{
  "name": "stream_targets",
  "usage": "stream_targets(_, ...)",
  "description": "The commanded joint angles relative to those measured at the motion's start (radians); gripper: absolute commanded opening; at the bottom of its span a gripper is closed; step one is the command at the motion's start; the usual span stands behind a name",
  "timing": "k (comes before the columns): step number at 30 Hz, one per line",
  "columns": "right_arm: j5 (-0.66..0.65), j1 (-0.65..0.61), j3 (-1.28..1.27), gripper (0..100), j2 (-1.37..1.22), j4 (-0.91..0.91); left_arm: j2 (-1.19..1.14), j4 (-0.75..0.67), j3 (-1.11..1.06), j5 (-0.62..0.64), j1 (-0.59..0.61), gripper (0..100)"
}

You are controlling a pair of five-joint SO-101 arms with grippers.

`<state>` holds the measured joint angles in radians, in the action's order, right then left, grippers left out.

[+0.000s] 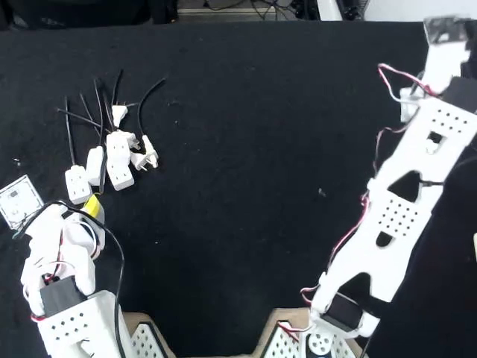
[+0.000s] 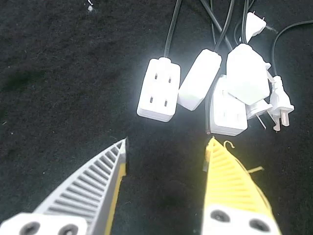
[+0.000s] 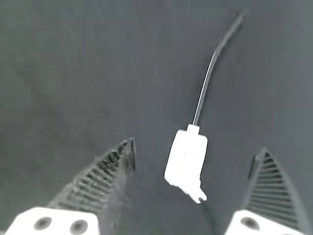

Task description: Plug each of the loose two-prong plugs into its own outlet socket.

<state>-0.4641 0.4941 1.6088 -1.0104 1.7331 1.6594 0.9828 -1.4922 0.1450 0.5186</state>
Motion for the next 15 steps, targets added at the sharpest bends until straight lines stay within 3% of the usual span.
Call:
stream_targets(1, 0.084, -0.044, 0.045, 34.6, 0.168, 0.037, 0.009, -0.021, 0.039, 0.009, -0.001, 26)
stream_targets(6, 0.147, -0.091, -0.125, 34.6, 0.394, 0.038, 0.009, -0.025, 0.039, 0.009, -0.001, 26)
stream_targets(15, 0.176, -0.299, -0.931, 34.6, 1.133, 0.029, 0.009, -0.063, 0.022, 0.005, -0.001, 26)
